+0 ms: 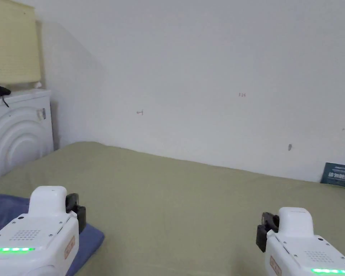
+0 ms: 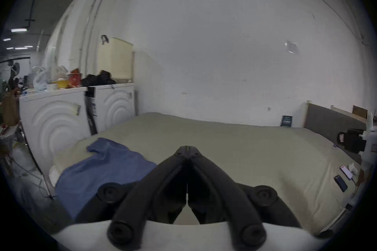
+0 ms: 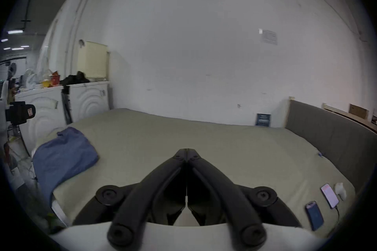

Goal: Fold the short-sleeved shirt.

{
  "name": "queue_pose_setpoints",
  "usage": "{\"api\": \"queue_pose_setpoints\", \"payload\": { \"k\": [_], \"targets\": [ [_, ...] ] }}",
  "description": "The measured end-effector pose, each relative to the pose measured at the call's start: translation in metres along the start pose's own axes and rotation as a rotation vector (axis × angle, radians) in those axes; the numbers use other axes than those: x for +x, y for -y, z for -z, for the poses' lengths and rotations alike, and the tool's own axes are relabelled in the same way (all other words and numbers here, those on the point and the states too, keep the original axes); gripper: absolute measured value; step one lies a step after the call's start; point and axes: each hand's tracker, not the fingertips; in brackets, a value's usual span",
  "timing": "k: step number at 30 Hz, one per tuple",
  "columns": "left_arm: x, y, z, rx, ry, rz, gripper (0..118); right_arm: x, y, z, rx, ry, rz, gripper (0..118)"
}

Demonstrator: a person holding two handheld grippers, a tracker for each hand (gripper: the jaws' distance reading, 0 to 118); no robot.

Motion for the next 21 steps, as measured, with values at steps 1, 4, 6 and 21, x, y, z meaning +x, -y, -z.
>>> {"api": "queue_pose_setpoints", "payload": {
  "k": [1, 4, 6, 21],
  "targets": [
    [-0.015, -0.003, -0.007, 0.003, -0.037, -0.013, 0, -0.015, -0.005, 0.006, -0.002, -0.026, -0.002, 0],
    [-0.057, -0.009, -0.033, 0.001, -0.143, -0.029, 0, -0.063, -0.011, 0.025, 0.008, -0.136, 0.013, 0],
    [-0.082, -0.010, -0.054, 0.001, -0.221, -0.016, 0, -0.098, -0.016, 0.031, 0.007, -0.215, 0.026, 0],
    [-0.174, 0.018, -0.030, -0.128, -0.352, -0.169, 0, -0.236, -0.009, 0.069, -0.031, -0.502, -0.030, 0]
  ]
}}
